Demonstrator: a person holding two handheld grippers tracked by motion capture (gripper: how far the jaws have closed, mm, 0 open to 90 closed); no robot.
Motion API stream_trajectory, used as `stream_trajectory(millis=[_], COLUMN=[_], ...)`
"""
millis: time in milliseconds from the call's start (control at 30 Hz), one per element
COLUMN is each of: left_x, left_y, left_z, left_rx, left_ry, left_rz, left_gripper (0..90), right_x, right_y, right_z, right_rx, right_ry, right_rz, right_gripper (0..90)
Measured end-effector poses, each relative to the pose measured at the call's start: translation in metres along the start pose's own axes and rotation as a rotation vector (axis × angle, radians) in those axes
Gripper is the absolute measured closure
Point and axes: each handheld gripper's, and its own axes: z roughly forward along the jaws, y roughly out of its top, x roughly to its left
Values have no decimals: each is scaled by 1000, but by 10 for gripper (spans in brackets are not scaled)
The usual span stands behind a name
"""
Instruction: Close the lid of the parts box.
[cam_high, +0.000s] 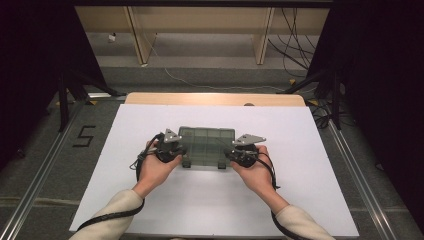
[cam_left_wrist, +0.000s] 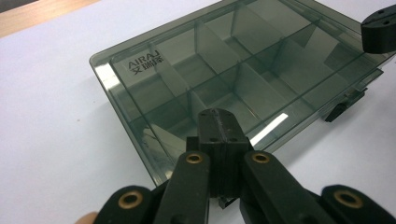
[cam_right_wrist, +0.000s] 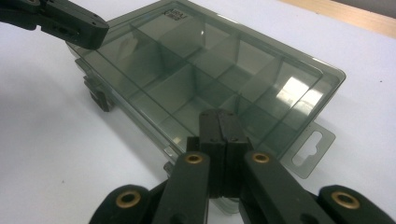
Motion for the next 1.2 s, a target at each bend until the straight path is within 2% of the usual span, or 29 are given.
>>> stream_trajectory(millis=[67, 100, 133, 200, 233, 300, 367, 400, 433, 467, 600, 733, 767, 833, 867, 933, 967, 1000, 1033, 1100, 1133, 1167, 1200], left_x=[-4, -3, -1, -5, -5, -2, -2, -2, -2, -2, -5, -5, -4, -4, -7, -3, -5, -5, -3, -4, -3, -2, -3], left_y=[-1, 0, 1, 1, 1, 2, 2, 2, 0, 0, 0, -1, -1, -2, -3, -4, -5, -5, -6, -9, -11, -11, -12], left_z=[4, 4, 3, 6, 6, 4, 5, 7, 9, 9, 9, 8, 8, 8, 11, 7, 8, 7, 6, 3, 2, -2, -3], left_rx=[-39, -28, 1, -34, -35, 9, 9, 24, 15, 17, 19, 15, 13, 8, -34, -6, -39, -48, -39, -67, -75, -65, -86], left_ry=[7, 6, -4, 8, 5, -10, -9, -13, -16, -16, -13, -10, -12, -3, 3, 0, 0, 3, -2, -1, -2, 4, 7], left_rz=[-46, -32, -2, -41, -44, 1, -2, -3, -13, -9, 5, 4, 5, 23, -18, 32, 3, 3, 14, 18, 28, 56, 52], left_gripper=[896, 896, 896, 896, 896, 896, 897, 897, 897, 897, 897, 896, 896, 888, 874, 844, 819, 794, 763, 707, 682, 642, 610], right_x=[0, -1, 0, 0, 0, -2, -2, -3, -3, -3, -1, -3, -2, -3, -2, -3, -4, -5, -5, -6, -7, -8, -9], right_y=[-1, -2, -1, -1, -1, -2, -3, -3, -6, -7, -7, -8, -8, -9, -9, -9, -10, -10, -10, -11, -11, -11, -11], right_z=[1, 2, 1, 1, 1, 2, 3, 3, 5, 6, 6, 7, 6, 6, 5, 4, 3, 2, 0, -4, -7, -9, -13], right_rx=[3, -2, 4, 6, 4, -4, -2, 7, 26, 8, 14, 0, 2, -11, 5, -9, -18, -28, -23, -45, -48, -64, -69], right_ry=[-5, -8, -5, -4, -4, -11, -7, -9, -13, -8, -11, -15, -9, -25, -15, -27, -31, -31, -27, -24, -18, -17, -17], right_rz=[-4, -12, 4, 3, 3, -13, 0, -1, 0, 12, 11, -13, 7, -11, 18, 9, -1, -3, 2, -12, -11, -16, -20], right_gripper=[900, 900, 900, 900, 900, 900, 900, 900, 900, 900, 900, 900, 900, 868, 848, 796, 766, 744, 720, 663, 638, 615, 596])
